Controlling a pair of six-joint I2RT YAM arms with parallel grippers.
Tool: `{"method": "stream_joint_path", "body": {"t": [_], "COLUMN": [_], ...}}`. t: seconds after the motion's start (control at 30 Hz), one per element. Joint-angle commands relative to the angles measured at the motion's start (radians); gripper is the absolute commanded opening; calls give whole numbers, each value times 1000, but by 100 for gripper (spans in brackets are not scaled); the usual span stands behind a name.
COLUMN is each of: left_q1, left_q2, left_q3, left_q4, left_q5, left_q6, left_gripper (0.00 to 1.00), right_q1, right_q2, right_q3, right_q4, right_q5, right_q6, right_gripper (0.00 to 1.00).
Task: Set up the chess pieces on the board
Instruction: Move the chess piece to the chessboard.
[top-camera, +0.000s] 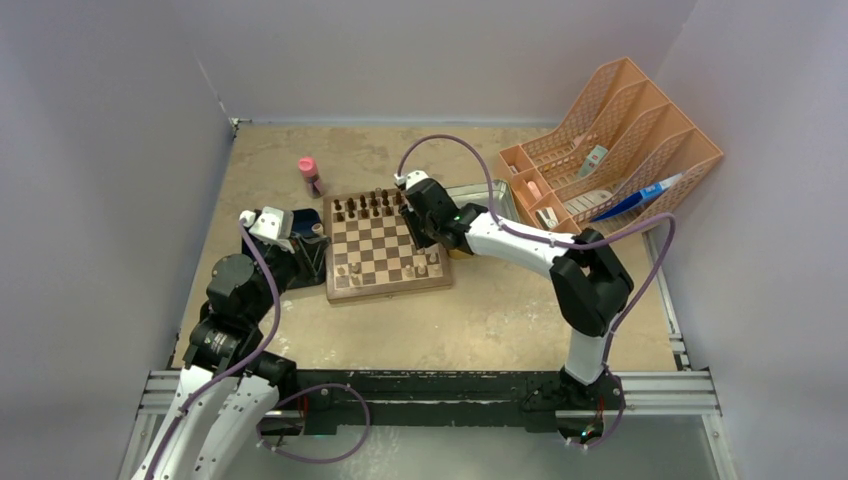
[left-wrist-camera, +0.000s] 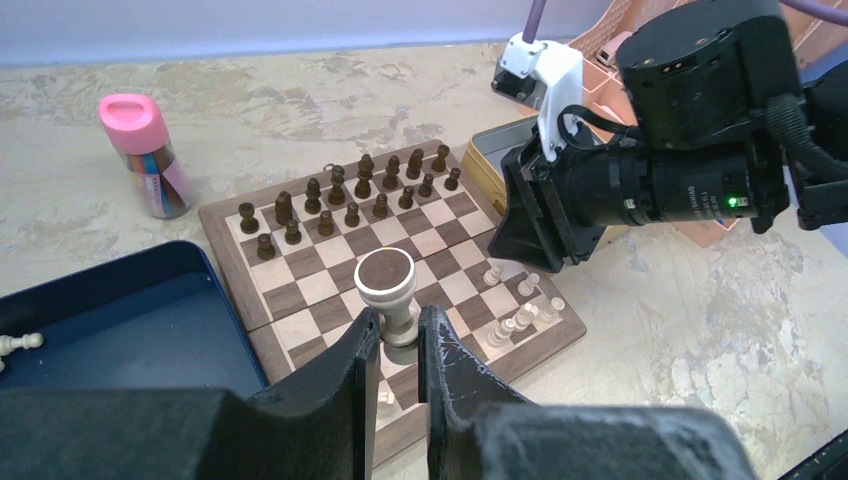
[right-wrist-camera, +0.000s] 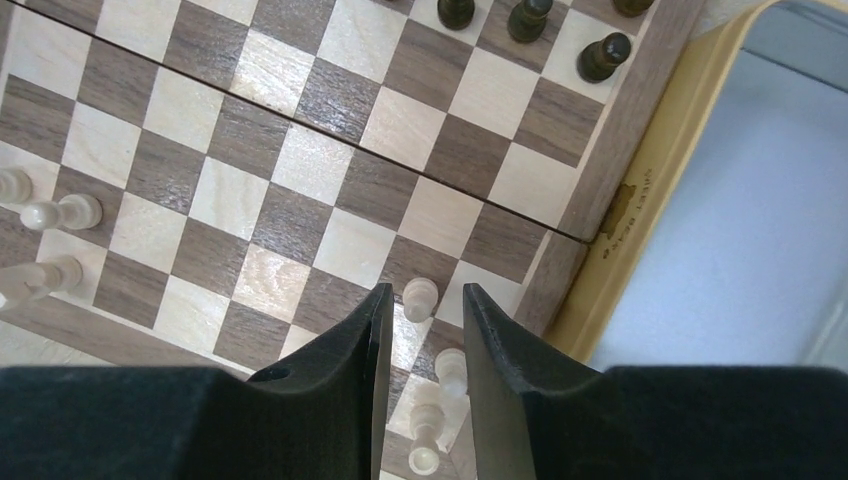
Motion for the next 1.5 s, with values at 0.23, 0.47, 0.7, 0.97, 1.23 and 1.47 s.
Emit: {"method": "stream_joint_path", "body": {"t": [0.23, 0.47, 0.7, 0.97, 1.23, 1.47], "left_q1": [-3, -2, -3, -1, -2, -3], "left_q2": [7, 6, 6, 4, 4, 4], "left_q3": [11, 11, 11, 9, 9, 9], "left_q4": [33, 33, 33, 35, 36, 36], "left_q5": [10, 9, 12, 13, 13, 16], "left_q6": [25, 25, 25, 25, 26, 27], "left_gripper": [0, 0, 0, 0, 0, 0], "right_q1": [-7, -8, -7, -6, -7, 3], "right_q2": [37, 36, 46, 38, 9, -9], "right_q3": [-11, -16, -24, -23, -14, -19], "right_q4": [46, 42, 26, 26, -1, -22], "right_q5": [-44, -52, -32, -36, -17, -36], "right_q6": [10, 14, 17, 21, 15, 10], "right_gripper": [31, 25, 27, 16, 11, 9]}}
